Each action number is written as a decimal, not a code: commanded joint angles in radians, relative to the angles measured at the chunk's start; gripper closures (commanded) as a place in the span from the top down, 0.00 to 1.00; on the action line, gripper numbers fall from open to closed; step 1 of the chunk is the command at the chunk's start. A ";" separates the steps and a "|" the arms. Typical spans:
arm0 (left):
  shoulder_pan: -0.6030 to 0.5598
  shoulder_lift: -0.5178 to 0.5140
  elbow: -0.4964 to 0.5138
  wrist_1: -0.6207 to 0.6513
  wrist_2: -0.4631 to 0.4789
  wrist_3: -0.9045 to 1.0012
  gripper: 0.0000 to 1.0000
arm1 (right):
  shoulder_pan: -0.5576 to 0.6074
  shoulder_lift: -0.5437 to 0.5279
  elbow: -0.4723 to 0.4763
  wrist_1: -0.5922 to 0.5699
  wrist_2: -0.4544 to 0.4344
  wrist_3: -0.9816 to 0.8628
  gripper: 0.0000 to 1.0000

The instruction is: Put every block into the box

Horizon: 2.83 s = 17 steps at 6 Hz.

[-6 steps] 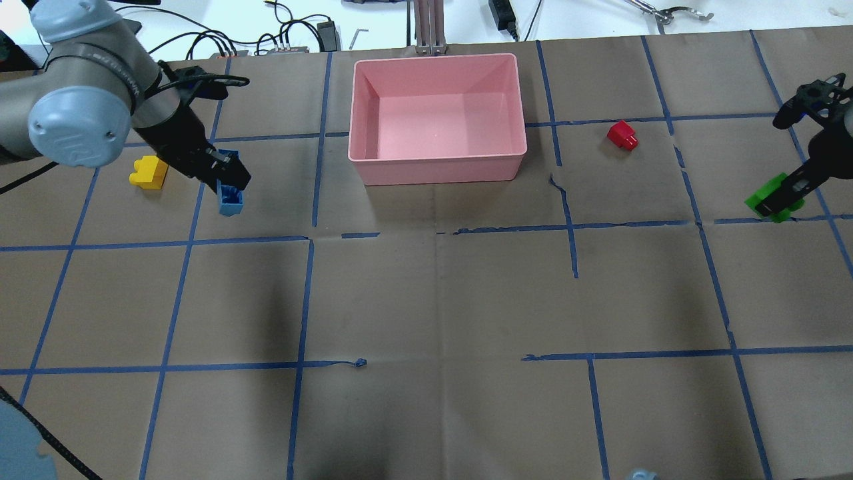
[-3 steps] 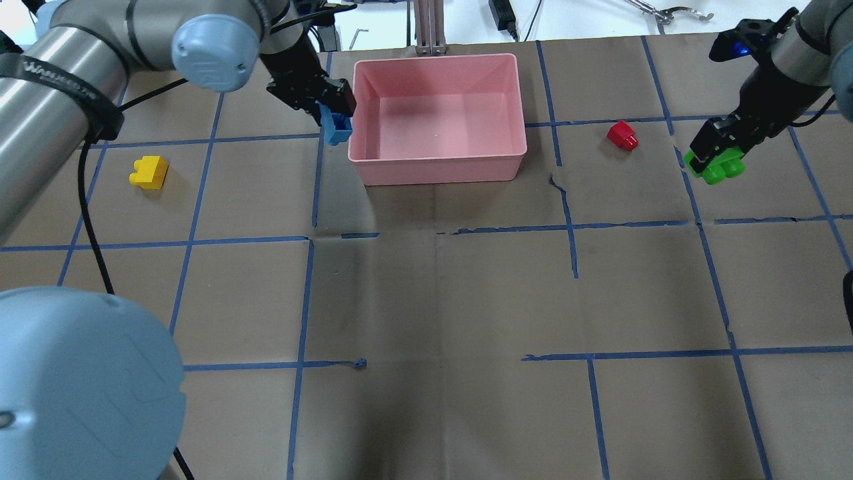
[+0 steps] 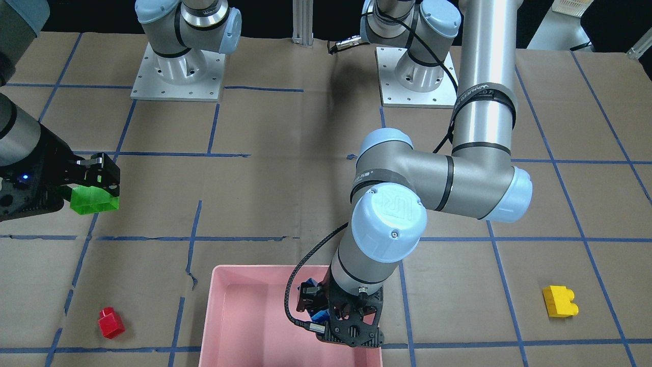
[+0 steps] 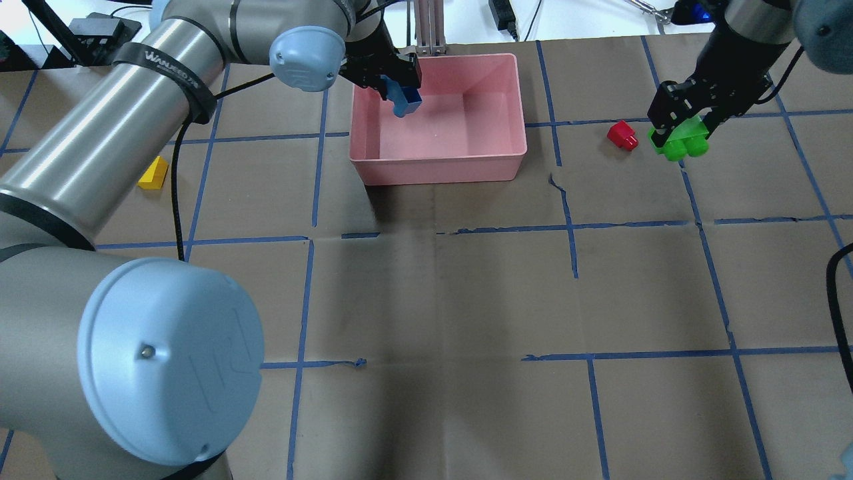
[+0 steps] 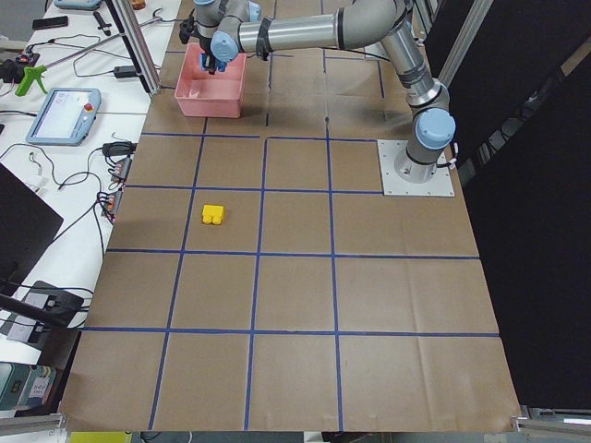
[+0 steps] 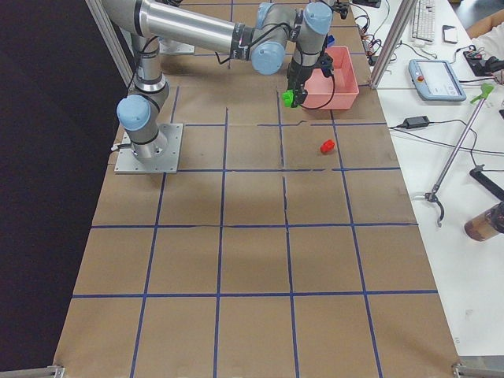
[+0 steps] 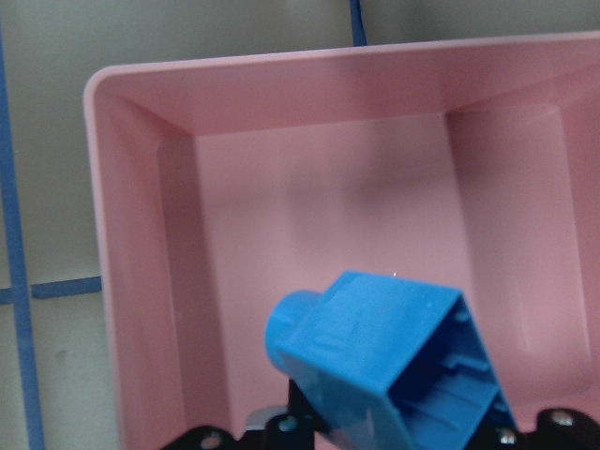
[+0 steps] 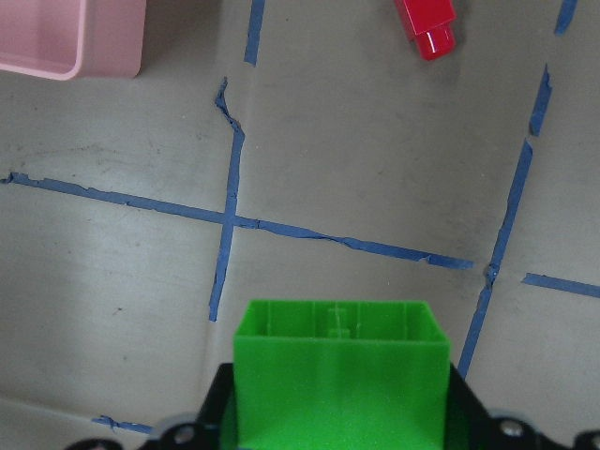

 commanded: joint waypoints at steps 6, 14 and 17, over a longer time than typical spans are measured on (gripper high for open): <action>0.217 0.201 -0.157 -0.025 0.002 0.000 1.00 | 0.211 0.305 -0.412 0.130 0.055 0.369 0.40; 0.600 0.341 -0.415 -0.166 0.135 0.376 0.99 | 0.415 0.494 -0.517 -0.057 0.073 0.662 1.00; 0.598 0.277 -0.512 0.072 0.144 0.391 1.00 | 0.279 0.330 -0.503 0.205 0.062 0.447 1.00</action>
